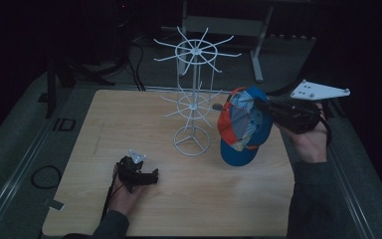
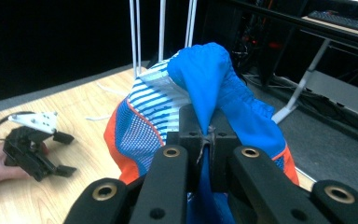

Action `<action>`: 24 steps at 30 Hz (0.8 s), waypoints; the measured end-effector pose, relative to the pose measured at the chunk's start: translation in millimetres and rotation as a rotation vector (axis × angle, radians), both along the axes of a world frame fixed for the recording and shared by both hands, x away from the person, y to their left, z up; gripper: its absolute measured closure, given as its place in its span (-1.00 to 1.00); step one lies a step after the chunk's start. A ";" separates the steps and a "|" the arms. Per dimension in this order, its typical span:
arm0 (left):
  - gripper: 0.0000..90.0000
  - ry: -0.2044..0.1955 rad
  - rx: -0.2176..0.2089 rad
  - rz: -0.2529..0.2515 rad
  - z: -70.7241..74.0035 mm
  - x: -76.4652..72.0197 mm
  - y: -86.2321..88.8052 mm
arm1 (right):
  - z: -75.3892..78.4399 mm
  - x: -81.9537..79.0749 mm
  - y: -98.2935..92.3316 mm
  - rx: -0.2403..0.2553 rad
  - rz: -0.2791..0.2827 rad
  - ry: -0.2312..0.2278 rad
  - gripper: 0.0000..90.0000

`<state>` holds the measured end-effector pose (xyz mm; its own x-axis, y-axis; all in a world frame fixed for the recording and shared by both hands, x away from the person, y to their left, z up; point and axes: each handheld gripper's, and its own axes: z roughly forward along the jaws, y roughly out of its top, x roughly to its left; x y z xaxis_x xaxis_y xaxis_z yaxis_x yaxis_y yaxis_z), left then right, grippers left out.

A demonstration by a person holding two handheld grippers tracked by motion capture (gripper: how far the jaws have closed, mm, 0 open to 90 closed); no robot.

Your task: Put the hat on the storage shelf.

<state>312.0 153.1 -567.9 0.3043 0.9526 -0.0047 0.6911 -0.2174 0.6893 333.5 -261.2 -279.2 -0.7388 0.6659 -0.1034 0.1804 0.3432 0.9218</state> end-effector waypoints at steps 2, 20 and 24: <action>-0.95 0.000 0.000 0.000 0.0 0.0 0.0 | 0.8 1.8 -1.0 0.014 0.004 0.000 0.94; -0.95 0.000 -0.001 0.000 -0.1 0.0 0.0 | 23.0 8.8 -4.6 0.077 0.020 -0.030 0.94; -0.95 0.001 0.000 0.000 0.0 0.0 0.0 | 28.0 9.5 -4.1 0.089 0.021 -0.036 0.94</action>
